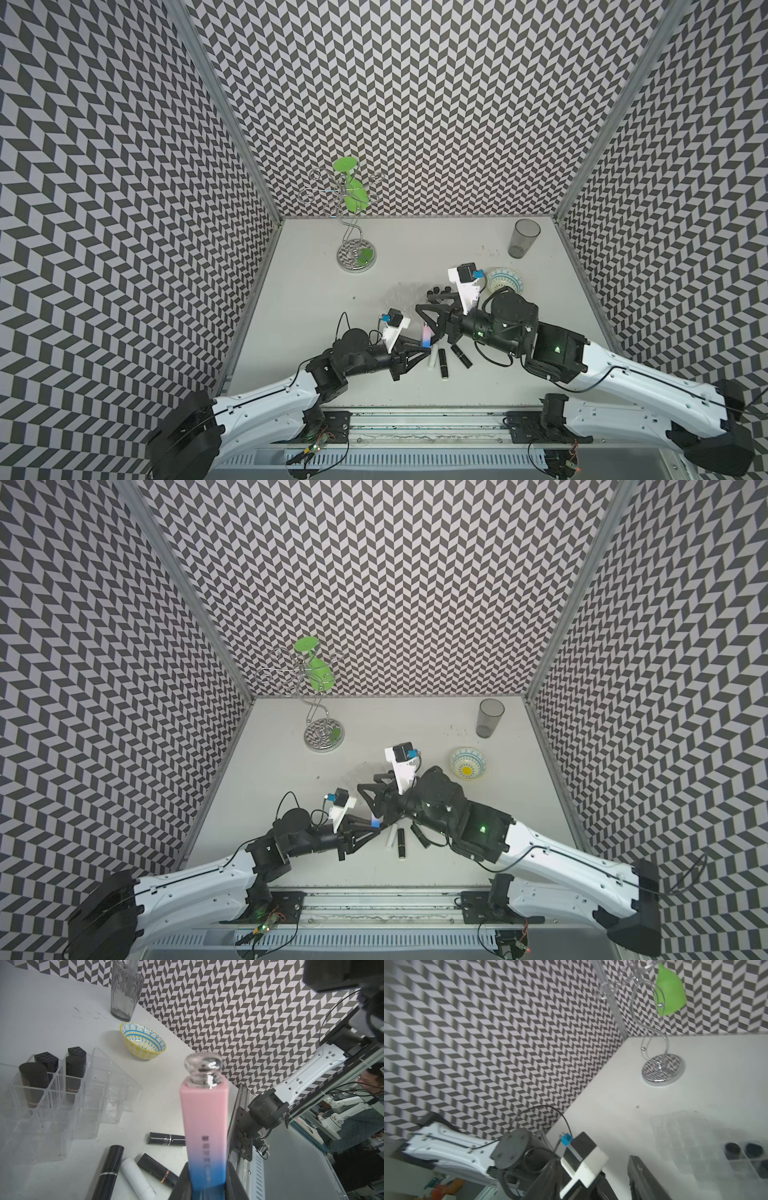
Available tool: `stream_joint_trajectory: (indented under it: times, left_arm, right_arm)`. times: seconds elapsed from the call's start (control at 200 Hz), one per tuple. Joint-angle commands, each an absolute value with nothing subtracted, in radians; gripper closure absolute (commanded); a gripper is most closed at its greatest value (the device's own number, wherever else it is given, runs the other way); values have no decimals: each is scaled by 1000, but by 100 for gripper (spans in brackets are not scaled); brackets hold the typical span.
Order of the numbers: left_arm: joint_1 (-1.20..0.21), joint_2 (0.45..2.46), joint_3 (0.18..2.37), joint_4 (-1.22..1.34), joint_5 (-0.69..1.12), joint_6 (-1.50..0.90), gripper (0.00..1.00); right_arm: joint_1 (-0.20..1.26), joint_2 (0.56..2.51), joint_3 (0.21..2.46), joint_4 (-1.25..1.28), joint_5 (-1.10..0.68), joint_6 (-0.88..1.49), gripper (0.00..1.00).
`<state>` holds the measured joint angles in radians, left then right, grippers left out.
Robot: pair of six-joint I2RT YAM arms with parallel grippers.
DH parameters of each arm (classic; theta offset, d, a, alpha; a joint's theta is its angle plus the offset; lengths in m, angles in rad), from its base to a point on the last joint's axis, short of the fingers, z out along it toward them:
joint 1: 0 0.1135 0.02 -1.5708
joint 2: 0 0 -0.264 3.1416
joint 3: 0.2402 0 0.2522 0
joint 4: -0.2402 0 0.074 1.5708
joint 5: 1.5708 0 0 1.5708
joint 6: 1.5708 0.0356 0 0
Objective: Arrange the lipsticks in the organizer
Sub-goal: Pick up the lipstick at the center of the board.
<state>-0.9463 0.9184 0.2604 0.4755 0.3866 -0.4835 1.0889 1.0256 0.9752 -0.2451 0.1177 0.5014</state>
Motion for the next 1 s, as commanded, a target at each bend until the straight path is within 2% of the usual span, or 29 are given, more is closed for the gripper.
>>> stream_joint_trajectory:
  times: [0.0, 0.28, 0.446, 0.626, 0.766, 0.871, 0.921, 0.966, 0.996]
  left_arm:
    - [-959, 928, 296, 449, 347, -447, 100]
    - [-974, 937, 311, 420, 320, -428, 100]
    - [-974, 932, 310, 415, 315, -425, 100]
    - [-974, 939, 311, 414, 314, -423, 100]
    - [-973, 946, 311, 418, 313, -425, 100]
    - [-975, 944, 311, 418, 313, -426, 100]
    - [-975, 942, 311, 417, 309, -427, 86]
    - [-975, 935, 309, 414, 296, -433, 57]
    - [-976, 929, 306, 413, 288, -438, 46]
  right_arm:
    - [1071, 1056, 1014, -469, 160, 480, 46]
    - [1070, 1167, 1045, -520, 43, 482, 50]
    - [1070, 1193, 1039, -518, 48, 489, 53]
    - [1069, 1202, 1039, -512, 39, 492, 65]
    - [1069, 1205, 1036, -511, 37, 497, 79]
    - [1069, 1210, 1032, -504, 45, 498, 83]
    - [1069, 1213, 1032, -496, 52, 499, 86]
    - [1070, 1218, 1037, -495, 60, 501, 87]
    - [1069, 1221, 1037, -495, 70, 502, 88]
